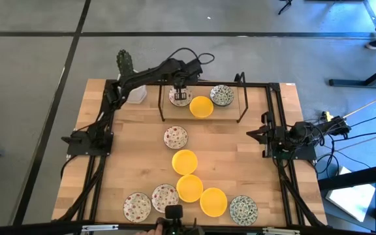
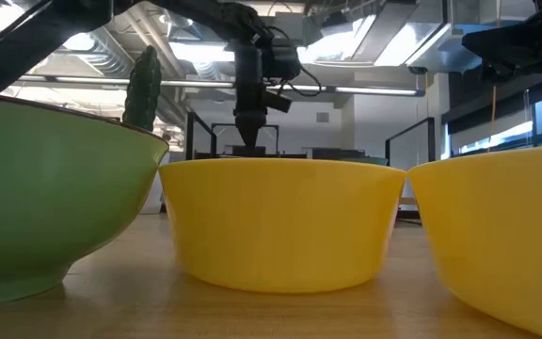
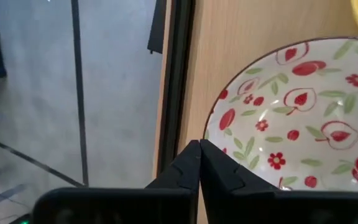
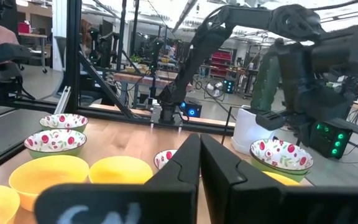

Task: Pick & Place Mini bowls
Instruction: Stack the white red patterned bowl on top of the white red patterned bowl on the shelf

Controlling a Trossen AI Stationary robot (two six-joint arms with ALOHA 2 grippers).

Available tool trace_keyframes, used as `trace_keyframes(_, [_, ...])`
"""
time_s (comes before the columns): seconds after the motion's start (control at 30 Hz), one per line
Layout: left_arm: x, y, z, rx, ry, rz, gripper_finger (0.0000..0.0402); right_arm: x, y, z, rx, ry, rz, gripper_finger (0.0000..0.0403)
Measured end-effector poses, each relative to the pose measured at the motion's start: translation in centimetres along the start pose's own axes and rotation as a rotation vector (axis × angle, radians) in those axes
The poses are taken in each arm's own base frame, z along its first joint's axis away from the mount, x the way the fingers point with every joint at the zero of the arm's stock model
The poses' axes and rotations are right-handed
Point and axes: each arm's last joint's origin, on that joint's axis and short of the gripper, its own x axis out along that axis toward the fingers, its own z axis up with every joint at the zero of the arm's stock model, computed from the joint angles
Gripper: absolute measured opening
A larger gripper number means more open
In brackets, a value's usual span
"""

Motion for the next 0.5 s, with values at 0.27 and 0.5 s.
trace_keyframes(0.27, [3.2,-1.6,-0.5,0.034,0.038,0.007,0.0001,0.0,0.0,0.0,0.017,0.0,0.0,0.0014])
trace_keyframes(0.5, [2.3,-1.5,-0.4,0.045,0.042,0.075,0.0001,0.0,0.0,0.0,0.005,0.0,-0.001,0.0014])
